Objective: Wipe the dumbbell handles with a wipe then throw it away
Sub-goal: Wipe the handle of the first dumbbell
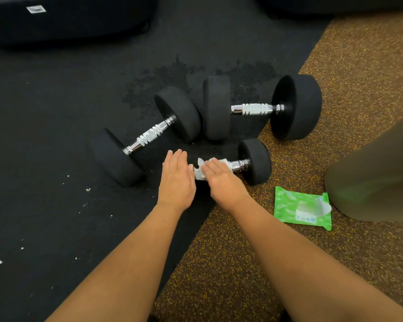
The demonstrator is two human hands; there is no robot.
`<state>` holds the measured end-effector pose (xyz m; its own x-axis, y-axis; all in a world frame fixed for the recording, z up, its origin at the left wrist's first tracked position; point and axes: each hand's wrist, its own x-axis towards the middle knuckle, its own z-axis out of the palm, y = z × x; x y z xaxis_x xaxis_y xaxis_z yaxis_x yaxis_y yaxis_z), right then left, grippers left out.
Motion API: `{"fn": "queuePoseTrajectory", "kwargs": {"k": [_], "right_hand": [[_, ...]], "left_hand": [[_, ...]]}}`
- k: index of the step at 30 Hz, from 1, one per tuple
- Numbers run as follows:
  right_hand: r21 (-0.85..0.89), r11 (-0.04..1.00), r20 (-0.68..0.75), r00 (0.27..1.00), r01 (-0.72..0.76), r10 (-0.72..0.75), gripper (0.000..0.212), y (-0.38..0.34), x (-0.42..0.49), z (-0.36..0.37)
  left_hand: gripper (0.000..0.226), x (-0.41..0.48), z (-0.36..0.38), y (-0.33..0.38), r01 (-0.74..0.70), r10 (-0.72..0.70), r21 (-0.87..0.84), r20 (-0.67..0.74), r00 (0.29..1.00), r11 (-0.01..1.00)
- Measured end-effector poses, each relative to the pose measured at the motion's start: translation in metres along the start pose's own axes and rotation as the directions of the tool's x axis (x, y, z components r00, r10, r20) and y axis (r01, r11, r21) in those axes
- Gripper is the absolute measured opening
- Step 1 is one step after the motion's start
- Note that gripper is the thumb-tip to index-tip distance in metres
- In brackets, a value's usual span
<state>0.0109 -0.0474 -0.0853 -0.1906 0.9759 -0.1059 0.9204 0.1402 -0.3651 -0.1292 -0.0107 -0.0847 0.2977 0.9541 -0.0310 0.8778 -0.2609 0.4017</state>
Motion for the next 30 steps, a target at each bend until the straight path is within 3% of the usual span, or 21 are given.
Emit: {"fn": "queuePoseTrajectory", "kwargs": {"k": [4,7,12,15,20,23,27,30], "right_hand": [[-0.024,0.994,0.051,0.993,-0.105,0.106,0.031,-0.013,0.021,-0.003],[-0.064,0.996,0.106,0.992,-0.06,0.066,0.026,-0.015,0.029,-0.004],[0.061,0.993,0.041,0.994,0.099,-0.101,0.039,0.0,0.012,0.004],[0.062,0.997,0.012,0.999,0.042,-0.043,0.047,0.009,0.005,0.002],[-0.011,0.997,0.016,0.997,-0.074,0.074,0.032,-0.012,0.019,0.003],[0.014,1.0,0.007,1.0,-0.007,0.007,0.033,-0.015,0.022,0.009],[-0.026,0.986,0.005,0.986,0.165,-0.165,0.05,0.003,0.004,0.012],[-0.029,0.995,0.024,0.995,0.097,-0.096,0.058,0.011,-0.008,0.01]], "left_hand": [[0.047,0.0,0.001,-0.001,-0.005,0.005,0.005,0.01,1.0,1.0],[0.048,0.0,0.001,-0.001,-0.015,0.015,0.004,0.018,1.0,1.0],[0.047,-0.001,-0.001,0.001,-0.007,0.007,-0.017,0.01,1.0,1.0],[0.047,-0.002,0.0,0.0,-0.017,0.017,0.001,0.005,1.0,1.0],[0.047,-0.002,0.0,0.0,-0.012,0.012,-0.002,0.0,1.0,1.0],[0.047,-0.002,0.0,0.0,-0.016,0.016,-0.01,-0.001,1.0,1.0],[0.047,-0.003,0.002,-0.002,-0.018,0.018,-0.006,-0.002,1.0,1.0],[0.048,-0.002,0.004,-0.004,-0.027,0.027,0.021,-0.009,1.0,0.999]]}}
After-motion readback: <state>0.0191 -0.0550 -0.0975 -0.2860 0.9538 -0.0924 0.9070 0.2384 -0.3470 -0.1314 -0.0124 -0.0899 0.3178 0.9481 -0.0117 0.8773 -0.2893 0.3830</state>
